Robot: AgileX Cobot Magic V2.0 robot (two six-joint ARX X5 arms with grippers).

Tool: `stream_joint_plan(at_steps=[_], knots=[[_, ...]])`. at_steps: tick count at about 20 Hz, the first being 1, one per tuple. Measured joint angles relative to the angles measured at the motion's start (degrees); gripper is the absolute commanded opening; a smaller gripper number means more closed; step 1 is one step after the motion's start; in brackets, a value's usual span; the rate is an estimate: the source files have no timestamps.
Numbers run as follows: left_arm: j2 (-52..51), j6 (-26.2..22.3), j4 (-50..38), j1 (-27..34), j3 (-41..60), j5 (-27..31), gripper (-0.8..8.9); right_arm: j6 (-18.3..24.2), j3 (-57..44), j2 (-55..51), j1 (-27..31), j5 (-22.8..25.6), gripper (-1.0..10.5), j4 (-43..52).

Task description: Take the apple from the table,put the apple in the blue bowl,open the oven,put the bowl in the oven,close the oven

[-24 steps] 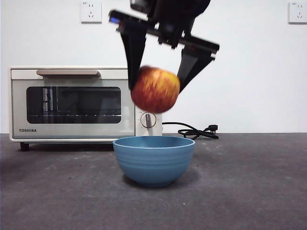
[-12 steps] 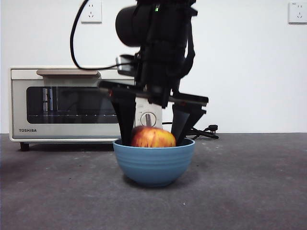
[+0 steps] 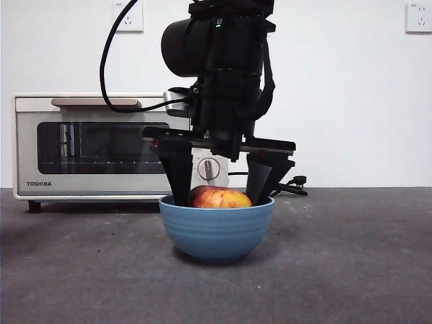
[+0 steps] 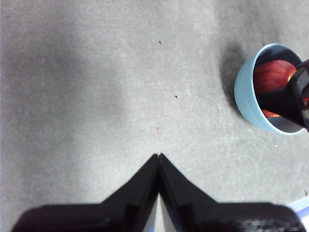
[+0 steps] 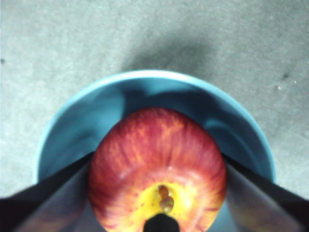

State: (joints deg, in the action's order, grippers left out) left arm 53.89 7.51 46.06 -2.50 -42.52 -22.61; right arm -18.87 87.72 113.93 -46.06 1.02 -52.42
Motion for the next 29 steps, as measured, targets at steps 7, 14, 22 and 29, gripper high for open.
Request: stream_joint_plan(at_steps=[7,14,22,29], knots=[[0.0,0.0,-3.1,0.0,0.0,-0.1,-0.04,0.5,0.1,-2.3,0.0,-0.1,4.8,-2.7],[2.9,0.0,-8.5,0.0,-5.8,-0.1,-0.05,3.2,1.0,-18.3,-0.2,0.5,4.0,-6.2],[20.3,0.0,-9.6,0.0,-28.1,-0.1,-0.05,5.2,1.1,-27.3,-0.2,12.5,0.0,-12.7],[35.4,2.1,-14.2,0.0,-38.8,-0.1,-0.05,3.4,1.1,-28.3,-0.3,12.7,0.0,-16.8]])
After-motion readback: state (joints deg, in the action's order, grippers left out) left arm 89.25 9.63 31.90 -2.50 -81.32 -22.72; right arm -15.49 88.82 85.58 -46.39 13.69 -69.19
